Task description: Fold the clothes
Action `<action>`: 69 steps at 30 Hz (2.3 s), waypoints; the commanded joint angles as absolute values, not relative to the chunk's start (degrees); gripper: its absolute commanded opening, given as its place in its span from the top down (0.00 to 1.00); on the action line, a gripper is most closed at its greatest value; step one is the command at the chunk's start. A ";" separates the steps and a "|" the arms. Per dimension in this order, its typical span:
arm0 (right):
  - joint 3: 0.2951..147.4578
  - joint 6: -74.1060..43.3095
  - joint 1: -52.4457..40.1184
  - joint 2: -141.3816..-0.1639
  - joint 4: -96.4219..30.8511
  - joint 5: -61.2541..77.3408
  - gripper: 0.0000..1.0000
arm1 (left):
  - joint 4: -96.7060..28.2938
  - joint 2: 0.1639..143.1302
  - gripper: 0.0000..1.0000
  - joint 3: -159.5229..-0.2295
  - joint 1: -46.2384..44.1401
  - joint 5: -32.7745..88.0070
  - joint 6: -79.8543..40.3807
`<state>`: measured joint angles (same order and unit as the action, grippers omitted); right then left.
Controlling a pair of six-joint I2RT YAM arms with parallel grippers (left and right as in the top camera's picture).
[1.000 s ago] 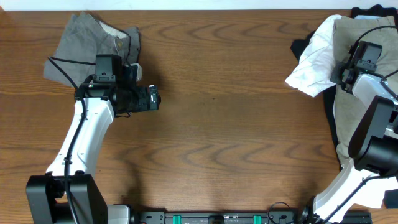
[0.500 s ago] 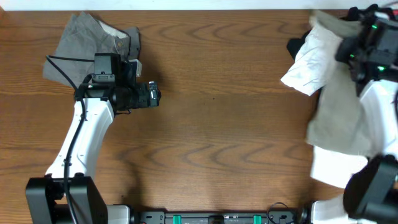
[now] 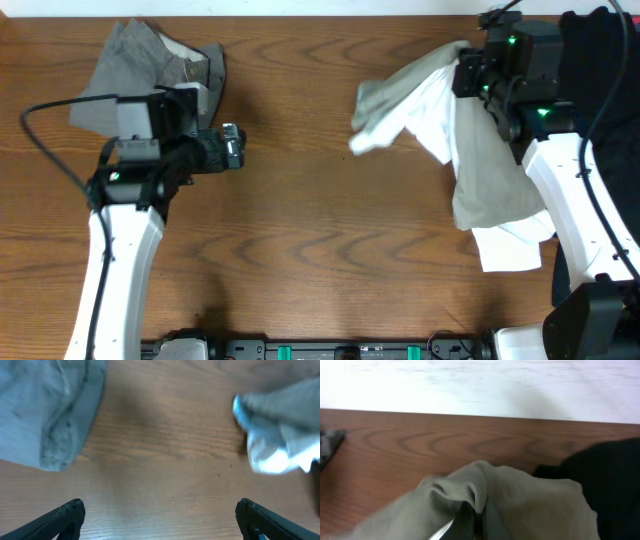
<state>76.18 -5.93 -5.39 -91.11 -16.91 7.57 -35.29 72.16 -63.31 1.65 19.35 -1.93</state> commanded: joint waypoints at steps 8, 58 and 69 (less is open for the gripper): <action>79.09 -7.03 -6.90 -88.38 -16.08 11.44 0.99 | -36.60 68.71 0.02 -64.10 2.83 18.83 -2.63; 79.07 -6.13 -7.90 -88.38 -23.03 24.21 0.99 | 5.23 99.90 0.68 -64.10 -25.15 29.12 4.91; 79.07 -6.13 -7.90 -88.38 -23.03 24.25 0.46 | 3.09 90.39 0.94 -64.10 -19.49 29.34 1.15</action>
<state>76.95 -6.17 -7.79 -90.70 -23.57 23.73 3.27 94.76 -63.37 -20.69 29.61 1.93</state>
